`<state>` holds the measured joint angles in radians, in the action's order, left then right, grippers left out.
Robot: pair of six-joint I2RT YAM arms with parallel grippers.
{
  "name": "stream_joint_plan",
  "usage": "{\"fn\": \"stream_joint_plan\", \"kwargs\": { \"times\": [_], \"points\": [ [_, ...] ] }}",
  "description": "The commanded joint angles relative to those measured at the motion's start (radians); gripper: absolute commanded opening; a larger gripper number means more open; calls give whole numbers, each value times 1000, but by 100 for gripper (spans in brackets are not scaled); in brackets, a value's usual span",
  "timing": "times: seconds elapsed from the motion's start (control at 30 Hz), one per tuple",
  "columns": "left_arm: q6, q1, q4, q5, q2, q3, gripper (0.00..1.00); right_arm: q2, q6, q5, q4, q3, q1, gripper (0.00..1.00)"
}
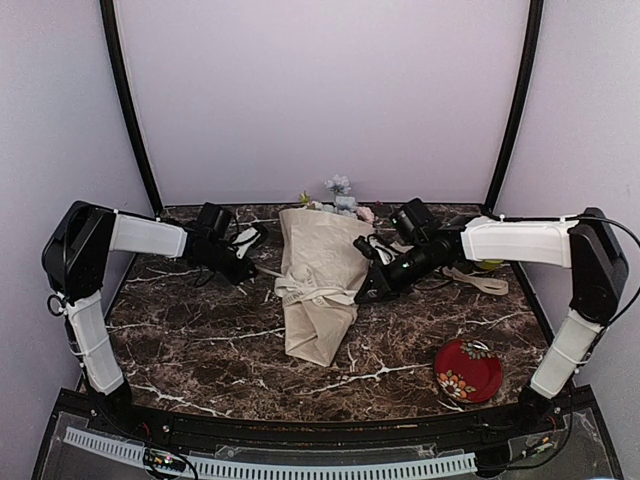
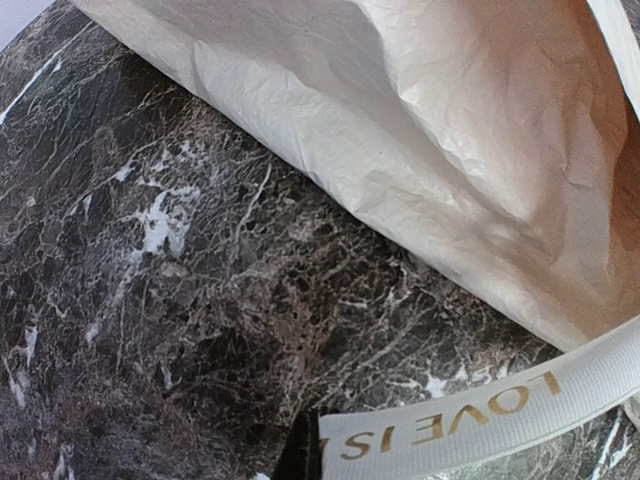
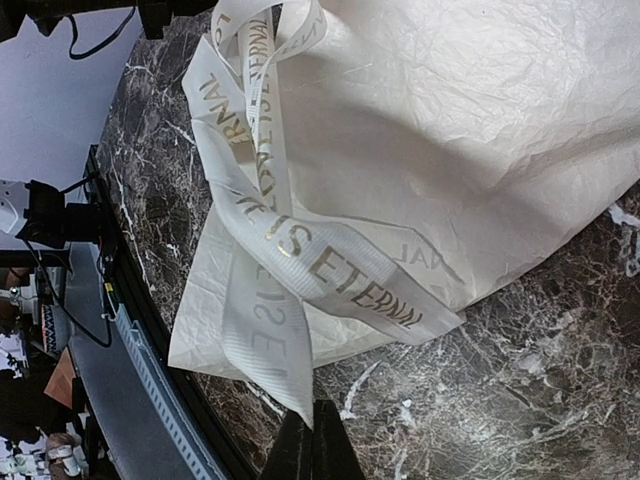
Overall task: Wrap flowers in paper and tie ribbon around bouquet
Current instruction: Cross the ribbon over the folded bouquet.
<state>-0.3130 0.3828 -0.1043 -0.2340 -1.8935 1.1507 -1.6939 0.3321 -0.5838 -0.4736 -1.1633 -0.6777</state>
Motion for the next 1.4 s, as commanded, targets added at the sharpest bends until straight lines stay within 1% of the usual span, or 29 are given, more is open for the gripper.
{"fn": "stream_joint_plan", "kwargs": {
  "times": [0.0, 0.03, 0.07, 0.1, 0.13, 0.17, 0.2, 0.27, 0.37, 0.47, 0.57, 0.63, 0.73, 0.87, 1.0, 1.17, 1.23, 1.27, 1.3, 1.37],
  "points": [
    [-2, -95, 56, 35, 88, -53, 0, -7, -16, -40, -188, -32, 10, 0],
    [-10, -94, 62, -7, 103, -60, 2, -17, -16, -45, -180, -41, 10, 0],
    [-15, -93, 62, -49, 111, -65, 7, -26, -16, -53, -170, -47, 10, 0],
    [-23, -94, 60, -85, 116, -66, 14, -35, -15, -61, -161, -51, 10, 0],
    [-29, -93, 58, -110, 120, -67, 24, -43, -14, -65, -153, -54, 8, 0],
    [-26, -94, 59, -126, 124, -68, 32, -48, -14, -68, -146, -54, 9, 0],
    [-22, -94, 63, -136, 128, -67, 38, -51, -13, -70, -138, -54, 8, 0],
    [-11, -93, 64, -168, 135, -59, 44, -61, -9, -79, -121, -51, 6, 0],
    [-1, -75, 18, -220, 145, -22, 46, -64, -5, -82, -106, -50, 3, 0],
    [-20, 20, -34, -259, 170, 17, 47, -70, -2, -82, -96, -50, 0, 0],
    [-27, 117, -21, -308, 201, 28, 53, -79, -2, -80, -94, -50, -2, 0],
    [4, 155, 24, -332, 208, 30, 58, -81, -2, -79, -93, -49, -3, 0],
    [21, 195, 3, -295, 165, 91, 62, -82, -2, -80, -88, -49, -5, 0],
    [-3, 226, -139, -205, 21, 246, 67, -78, -3, -77, -82, -47, -6, 0],
    [-23, 263, -229, -133, -71, 343, 68, -73, -3, -77, -76, -43, -6, 0],
    [-53, 270, -273, -183, -83, 362, 67, -71, -9, -67, -82, -44, -6, 0],
    [-58, 274, -277, -179, -85, 362, 67, -78, -12, -70, -81, -48, -6, 0],
    [-58, 274, -277, -172, -89, 364, 64, -81, -14, -70, -82, -49, -6, 0],
    [-58, 275, -282, -166, -92, 368, 56, -84, -14, -68, -84, -51, -6, 0],
    [-57, 274, -288, -146, -98, 371, 36, -86, -17, -62, -88, -56, -6, 0]
  ]
}}
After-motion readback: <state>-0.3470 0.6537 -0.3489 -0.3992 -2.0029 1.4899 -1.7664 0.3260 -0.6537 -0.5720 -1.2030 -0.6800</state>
